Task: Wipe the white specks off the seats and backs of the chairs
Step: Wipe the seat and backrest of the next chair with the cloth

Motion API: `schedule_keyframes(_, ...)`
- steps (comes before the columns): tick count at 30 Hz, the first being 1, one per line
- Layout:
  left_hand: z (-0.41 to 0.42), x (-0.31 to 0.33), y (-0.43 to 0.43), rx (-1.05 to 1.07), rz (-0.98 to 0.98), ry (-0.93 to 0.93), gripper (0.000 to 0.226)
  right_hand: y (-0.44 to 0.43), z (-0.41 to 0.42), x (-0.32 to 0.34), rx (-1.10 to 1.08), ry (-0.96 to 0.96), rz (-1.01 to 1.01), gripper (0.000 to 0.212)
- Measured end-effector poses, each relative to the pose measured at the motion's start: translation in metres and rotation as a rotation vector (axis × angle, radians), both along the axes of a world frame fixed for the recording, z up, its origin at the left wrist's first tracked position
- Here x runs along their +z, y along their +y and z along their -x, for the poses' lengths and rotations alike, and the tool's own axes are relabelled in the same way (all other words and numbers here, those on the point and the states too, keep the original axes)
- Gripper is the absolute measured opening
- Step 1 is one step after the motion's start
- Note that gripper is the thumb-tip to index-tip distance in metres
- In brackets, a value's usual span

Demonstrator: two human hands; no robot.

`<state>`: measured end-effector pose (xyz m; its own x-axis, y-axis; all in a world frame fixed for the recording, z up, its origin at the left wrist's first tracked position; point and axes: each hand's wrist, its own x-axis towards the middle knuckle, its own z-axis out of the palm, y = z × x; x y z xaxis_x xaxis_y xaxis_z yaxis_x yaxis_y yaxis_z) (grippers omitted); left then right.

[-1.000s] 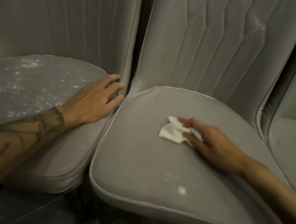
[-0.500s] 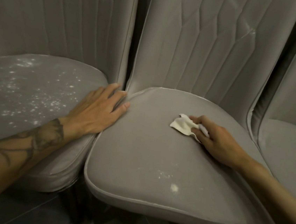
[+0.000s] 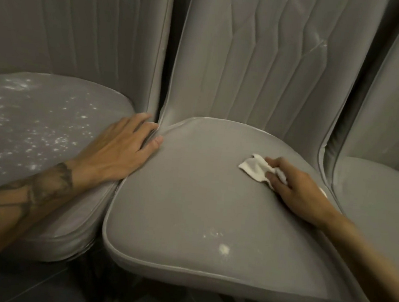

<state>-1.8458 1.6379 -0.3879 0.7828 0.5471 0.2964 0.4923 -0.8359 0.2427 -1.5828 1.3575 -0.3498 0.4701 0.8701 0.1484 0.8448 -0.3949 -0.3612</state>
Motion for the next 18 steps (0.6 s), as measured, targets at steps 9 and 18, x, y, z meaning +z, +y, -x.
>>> schedule_keyframes(9, -0.001, 0.002, -0.002, -0.002, -0.009, 0.001, 0.067, -0.061, 0.012, -0.001, 0.151, 0.027, 0.007, 0.021)
schedule_keyframes(18, 0.000, 0.000, 0.000, -0.007, 0.003, -0.018, 0.068, -0.083, 0.064, -0.014, 0.172, 0.015, -0.060, 0.021)
